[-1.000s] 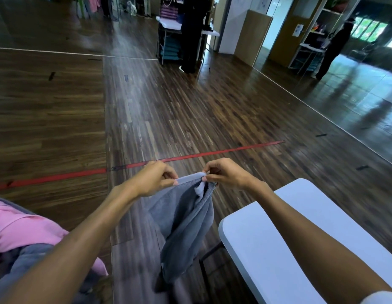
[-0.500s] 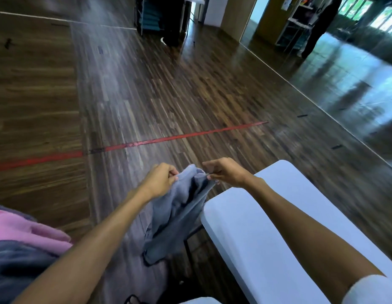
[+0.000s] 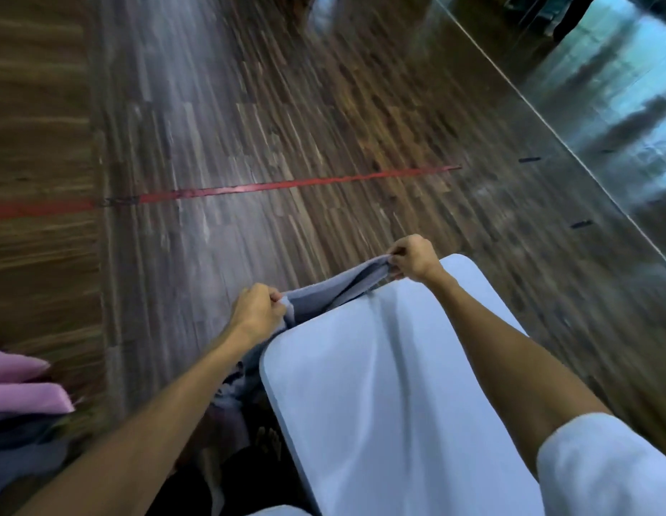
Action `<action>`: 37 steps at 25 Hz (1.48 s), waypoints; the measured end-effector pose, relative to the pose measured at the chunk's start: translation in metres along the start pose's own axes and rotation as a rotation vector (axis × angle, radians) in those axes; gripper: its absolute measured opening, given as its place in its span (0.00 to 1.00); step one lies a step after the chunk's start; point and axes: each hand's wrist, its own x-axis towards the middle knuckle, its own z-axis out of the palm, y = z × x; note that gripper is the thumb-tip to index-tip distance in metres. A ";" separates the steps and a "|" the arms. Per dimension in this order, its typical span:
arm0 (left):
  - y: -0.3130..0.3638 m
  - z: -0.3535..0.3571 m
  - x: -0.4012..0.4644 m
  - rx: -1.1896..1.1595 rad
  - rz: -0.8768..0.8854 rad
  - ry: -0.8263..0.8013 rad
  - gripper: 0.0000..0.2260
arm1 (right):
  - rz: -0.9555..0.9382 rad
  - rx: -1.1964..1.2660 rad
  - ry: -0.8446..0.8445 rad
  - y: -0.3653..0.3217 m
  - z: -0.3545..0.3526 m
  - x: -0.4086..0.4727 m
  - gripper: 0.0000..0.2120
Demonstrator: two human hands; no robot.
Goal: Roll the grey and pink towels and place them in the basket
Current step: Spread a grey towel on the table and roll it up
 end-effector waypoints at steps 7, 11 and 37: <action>-0.008 0.055 0.035 0.046 -0.052 0.085 0.08 | 0.065 -0.052 0.222 0.121 -0.053 0.090 0.07; -0.016 0.069 0.004 0.102 0.127 0.243 0.01 | 0.119 -0.040 0.312 0.197 -0.078 0.109 0.07; -0.045 0.194 -0.196 0.330 0.126 0.407 0.05 | 0.301 0.136 0.471 0.384 -0.010 -0.103 0.10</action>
